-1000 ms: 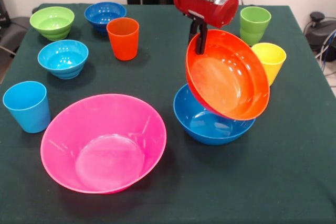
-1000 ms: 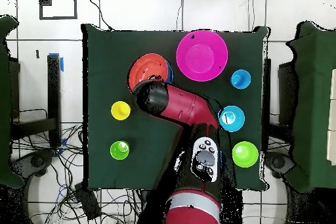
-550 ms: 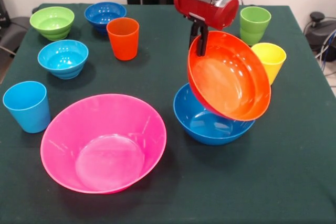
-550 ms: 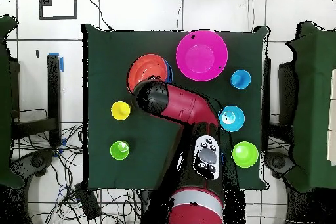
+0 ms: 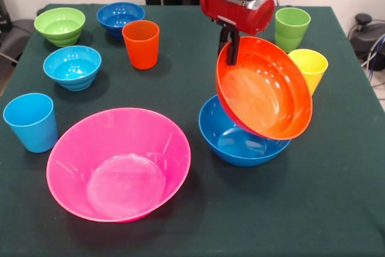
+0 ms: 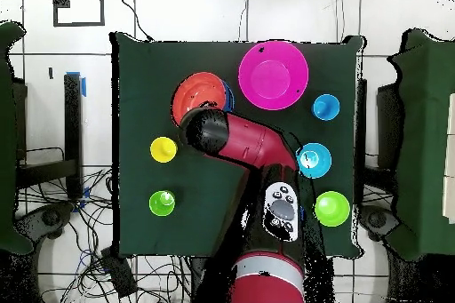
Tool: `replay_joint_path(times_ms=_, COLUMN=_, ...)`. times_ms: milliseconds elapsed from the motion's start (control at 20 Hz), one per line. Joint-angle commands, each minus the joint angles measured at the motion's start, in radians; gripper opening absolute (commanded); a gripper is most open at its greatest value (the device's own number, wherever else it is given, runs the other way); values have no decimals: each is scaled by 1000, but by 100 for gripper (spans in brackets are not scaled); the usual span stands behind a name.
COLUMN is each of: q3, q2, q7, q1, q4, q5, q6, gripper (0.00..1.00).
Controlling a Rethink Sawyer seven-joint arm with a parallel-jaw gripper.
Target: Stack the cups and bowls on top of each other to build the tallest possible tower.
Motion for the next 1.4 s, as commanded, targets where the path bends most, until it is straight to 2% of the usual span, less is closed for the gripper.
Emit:
replay_joint_path(times_ms=50, q3=98, q2=41, q7=8, q1=3, q4=16, q5=-65, q6=8, gripper=0)
replay_joint_path(times_ms=1400, q3=134, q2=38, q7=-5, q1=-27, q4=29, q5=-63, q6=17, gripper=0)
